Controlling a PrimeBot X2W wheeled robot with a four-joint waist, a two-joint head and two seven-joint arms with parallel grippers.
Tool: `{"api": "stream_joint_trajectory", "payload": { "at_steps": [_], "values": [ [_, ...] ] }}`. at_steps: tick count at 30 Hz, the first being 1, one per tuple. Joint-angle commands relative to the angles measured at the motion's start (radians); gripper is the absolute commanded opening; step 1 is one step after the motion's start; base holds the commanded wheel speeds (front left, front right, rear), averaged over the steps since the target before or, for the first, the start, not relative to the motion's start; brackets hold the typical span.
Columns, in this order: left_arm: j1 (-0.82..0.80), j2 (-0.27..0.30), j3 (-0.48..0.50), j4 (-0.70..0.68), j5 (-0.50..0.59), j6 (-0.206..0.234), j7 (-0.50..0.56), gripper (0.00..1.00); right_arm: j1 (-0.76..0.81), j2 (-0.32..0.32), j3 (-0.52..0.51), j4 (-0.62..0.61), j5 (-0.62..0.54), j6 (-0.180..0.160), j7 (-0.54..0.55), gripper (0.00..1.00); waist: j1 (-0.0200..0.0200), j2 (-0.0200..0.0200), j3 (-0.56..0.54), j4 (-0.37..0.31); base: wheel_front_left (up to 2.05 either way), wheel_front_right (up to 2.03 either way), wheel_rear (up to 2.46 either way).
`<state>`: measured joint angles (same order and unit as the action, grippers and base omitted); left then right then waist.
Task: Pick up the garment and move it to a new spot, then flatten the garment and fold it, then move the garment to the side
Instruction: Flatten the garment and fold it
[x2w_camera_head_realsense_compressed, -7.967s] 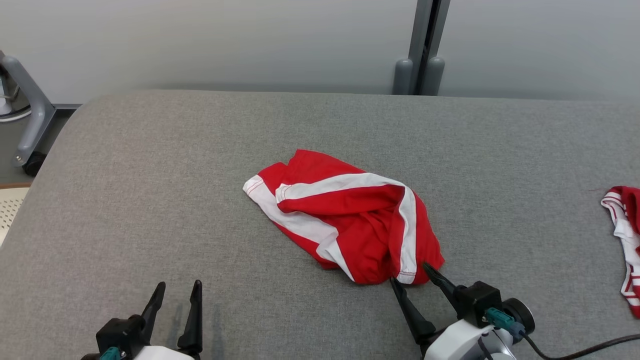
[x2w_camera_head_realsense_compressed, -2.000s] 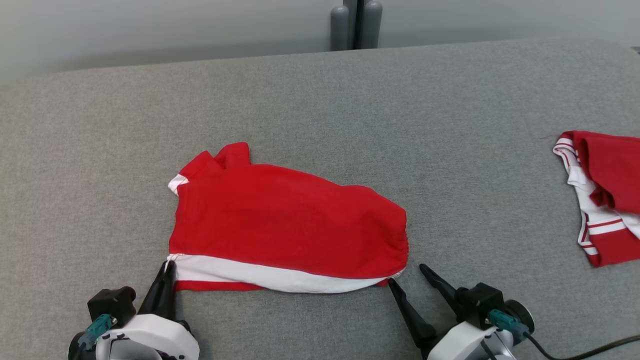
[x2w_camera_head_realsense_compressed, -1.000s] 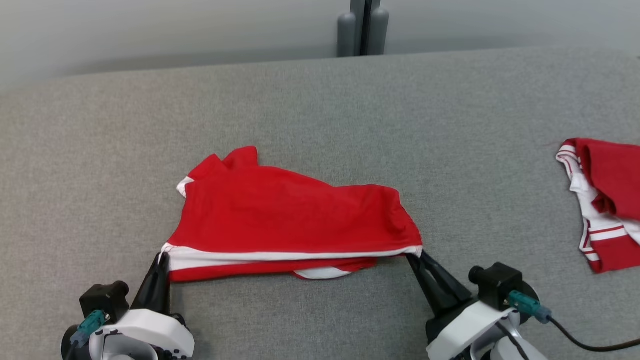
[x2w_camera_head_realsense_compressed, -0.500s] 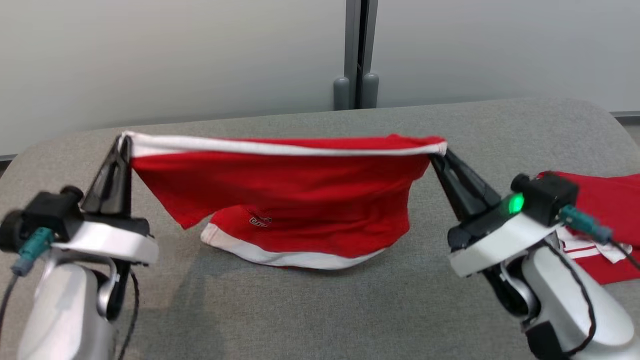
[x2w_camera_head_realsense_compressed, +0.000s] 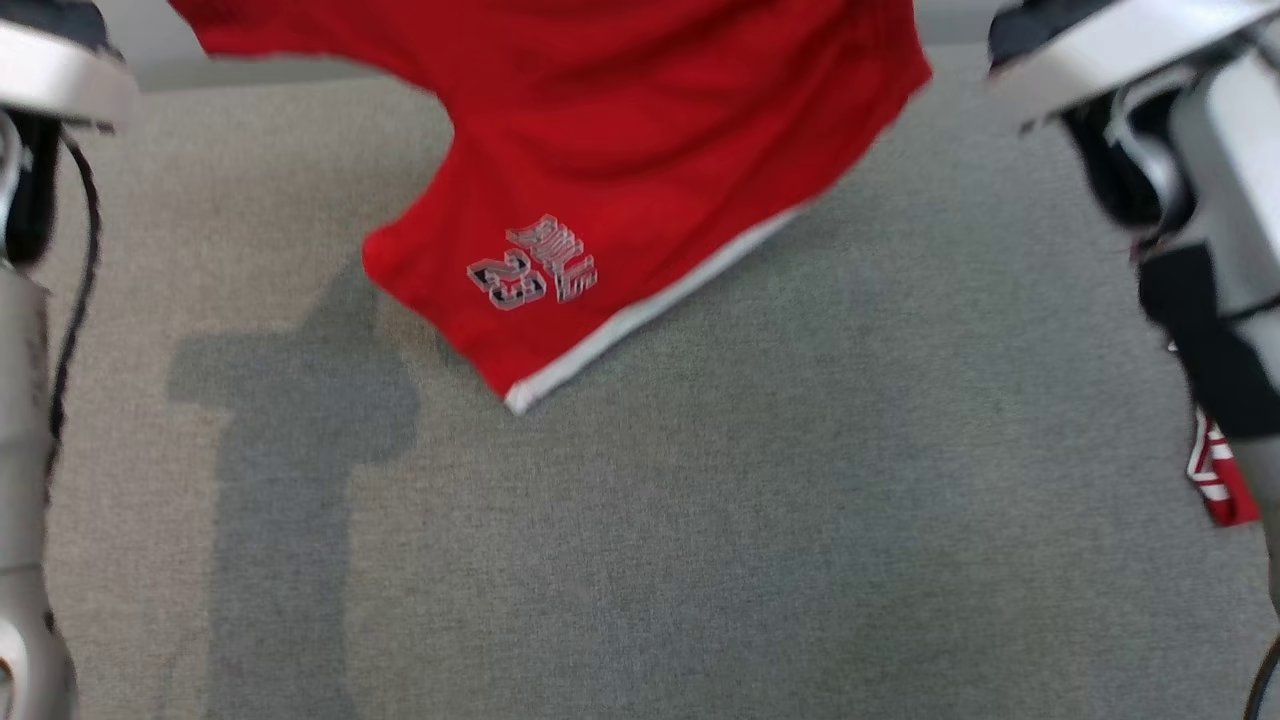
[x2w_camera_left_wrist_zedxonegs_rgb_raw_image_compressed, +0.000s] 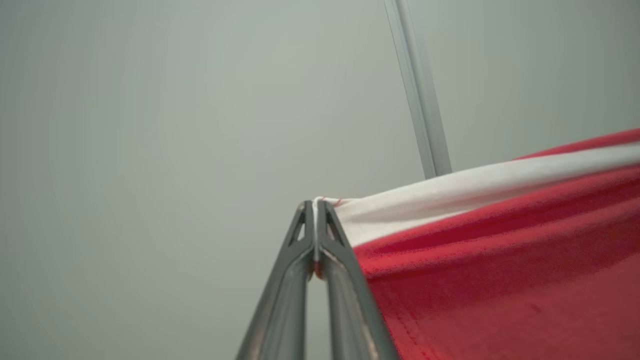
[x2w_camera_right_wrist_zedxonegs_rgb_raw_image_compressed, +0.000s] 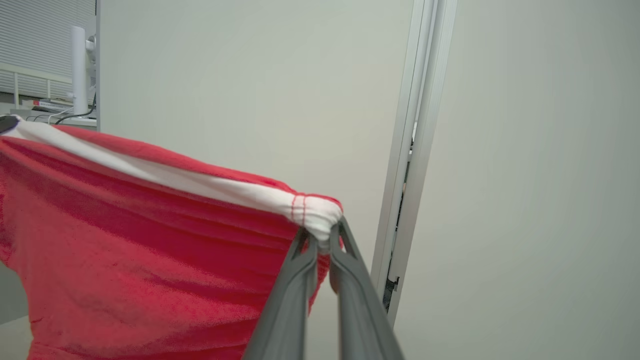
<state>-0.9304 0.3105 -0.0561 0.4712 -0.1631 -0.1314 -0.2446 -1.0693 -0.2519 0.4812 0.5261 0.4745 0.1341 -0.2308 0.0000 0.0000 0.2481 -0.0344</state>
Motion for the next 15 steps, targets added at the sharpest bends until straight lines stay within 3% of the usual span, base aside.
{"api": "stream_joint_trajectory", "payload": {
  "at_steps": [1,8,11,15],
  "values": [
    [-0.069,0.030,0.011,0.025,0.012,0.014,-0.006,0.00,-0.079,-0.003,-0.048,0.043,-0.022,-0.007,-0.017,0.00,0.0000,0.0000,0.113,0.005,0.00,0.00,0.00],
    [-0.355,0.031,0.010,0.080,0.048,0.047,-0.020,0.00,-0.344,0.042,-0.204,0.161,-0.172,-0.009,-0.036,0.00,0.0000,0.0000,0.217,0.026,0.00,0.00,0.00],
    [-0.353,0.012,0.003,0.062,0.053,0.042,-0.018,0.00,-0.317,0.056,-0.227,0.161,-0.211,-0.008,-0.036,0.00,0.0000,0.0000,0.237,0.033,0.00,0.00,0.00],
    [-0.219,-0.022,0.029,0.057,0.023,0.040,-0.019,0.00,-0.187,0.067,-0.219,0.148,-0.231,-0.008,-0.035,0.00,0.0000,0.0000,0.235,0.034,0.00,0.00,0.00]
  ]
}}
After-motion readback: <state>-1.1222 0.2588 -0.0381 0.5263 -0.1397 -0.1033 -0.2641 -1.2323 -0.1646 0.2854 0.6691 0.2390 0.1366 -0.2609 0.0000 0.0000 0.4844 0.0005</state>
